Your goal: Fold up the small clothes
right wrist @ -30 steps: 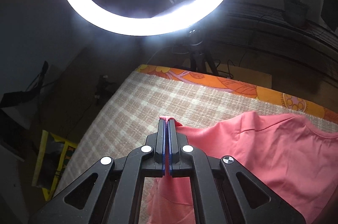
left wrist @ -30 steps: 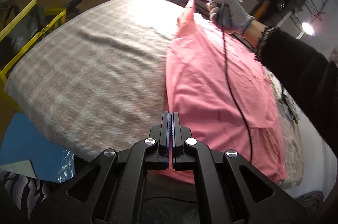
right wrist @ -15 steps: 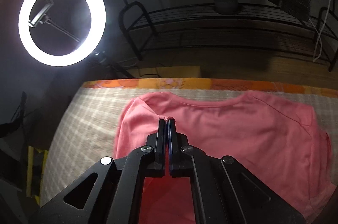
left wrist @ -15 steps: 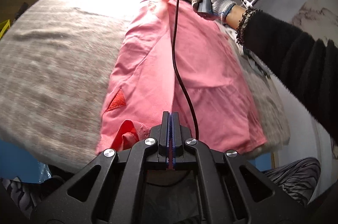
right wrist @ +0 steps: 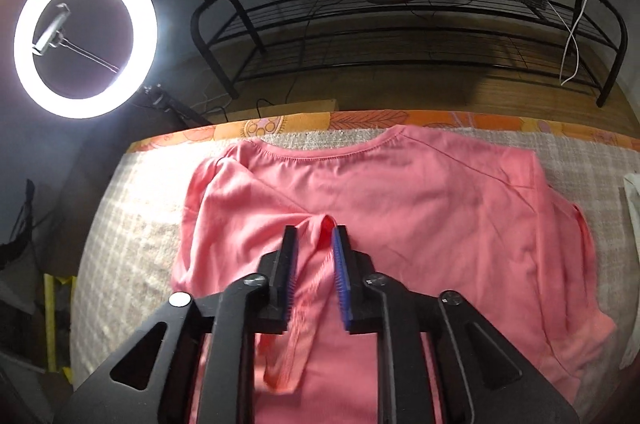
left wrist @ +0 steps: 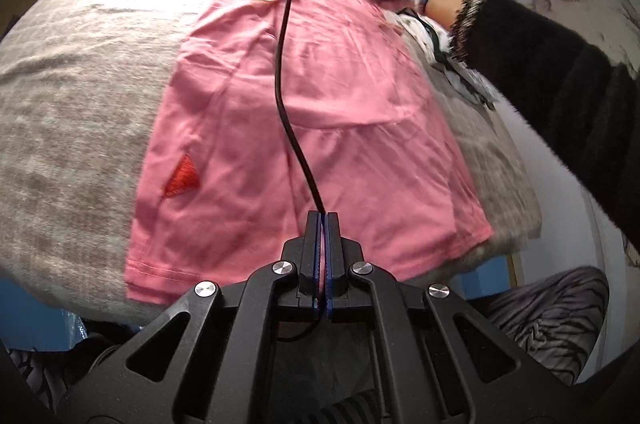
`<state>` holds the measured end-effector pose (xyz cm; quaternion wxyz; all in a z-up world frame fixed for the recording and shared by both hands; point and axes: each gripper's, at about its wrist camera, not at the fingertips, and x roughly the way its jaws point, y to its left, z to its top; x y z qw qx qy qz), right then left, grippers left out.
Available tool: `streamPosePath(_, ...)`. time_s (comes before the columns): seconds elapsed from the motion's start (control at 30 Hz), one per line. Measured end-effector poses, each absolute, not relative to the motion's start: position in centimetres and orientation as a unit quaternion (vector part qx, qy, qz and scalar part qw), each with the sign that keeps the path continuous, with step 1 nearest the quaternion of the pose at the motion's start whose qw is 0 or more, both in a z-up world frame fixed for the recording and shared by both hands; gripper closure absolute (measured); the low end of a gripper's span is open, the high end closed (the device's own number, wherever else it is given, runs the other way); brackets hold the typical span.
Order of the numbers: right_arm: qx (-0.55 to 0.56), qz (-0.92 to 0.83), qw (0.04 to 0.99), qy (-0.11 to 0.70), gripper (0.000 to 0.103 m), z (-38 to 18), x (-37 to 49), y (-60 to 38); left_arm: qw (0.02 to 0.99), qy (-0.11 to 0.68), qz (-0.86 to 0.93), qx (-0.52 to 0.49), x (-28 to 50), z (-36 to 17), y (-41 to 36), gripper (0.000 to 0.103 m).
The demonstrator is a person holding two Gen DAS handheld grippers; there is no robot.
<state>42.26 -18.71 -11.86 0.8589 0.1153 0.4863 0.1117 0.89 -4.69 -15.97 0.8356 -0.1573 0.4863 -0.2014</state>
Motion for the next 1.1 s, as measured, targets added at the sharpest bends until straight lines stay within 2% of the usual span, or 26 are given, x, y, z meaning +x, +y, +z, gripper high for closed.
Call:
streamPosePath(0.23,0.164,0.149,0.865,0.450,0.076,-6.0,33.8,-23.5,0.847,0.461,-0.219,-0.151,-1.1,-14.2,-3.9,0.103)
streamPosePath(0.27,0.166,0.154,0.867,0.445,0.076,-5.1,32.2,-23.9,0.852,0.455,-0.214,-0.148,-1.4,-13.8,-3.3,0.101)
streamPosePath(0.37,0.169,0.165,0.870,0.433,0.076,-3.3,27.5,-25.7,0.867,0.439,-0.183,-0.149,-2.2,-13.1,-1.1,0.082)
streamPosePath(0.6,0.149,0.150,0.885,0.414,0.075,-2.7,16.8,-28.9,0.888,0.417,-0.122,-0.151,-3.1,-12.9,1.8,0.082)
streamPosePath(0.7,0.154,0.130,0.888,0.413,0.071,-3.4,13.7,-30.8,0.896,0.406,-0.123,-0.127,-3.4,-12.6,0.8,0.082)
streamPosePath(0.9,0.131,0.095,0.897,0.412,0.070,-4.0,10.2,-33.9,0.906,0.384,-0.163,-0.072,-4.1,-11.7,-4.2,0.082)
streamPosePath(1.1,0.097,0.075,0.903,0.412,0.070,-5.0,7.6,-37.1,0.897,0.380,-0.218,-0.060,-3.8,-11.9,-10.5,0.082)
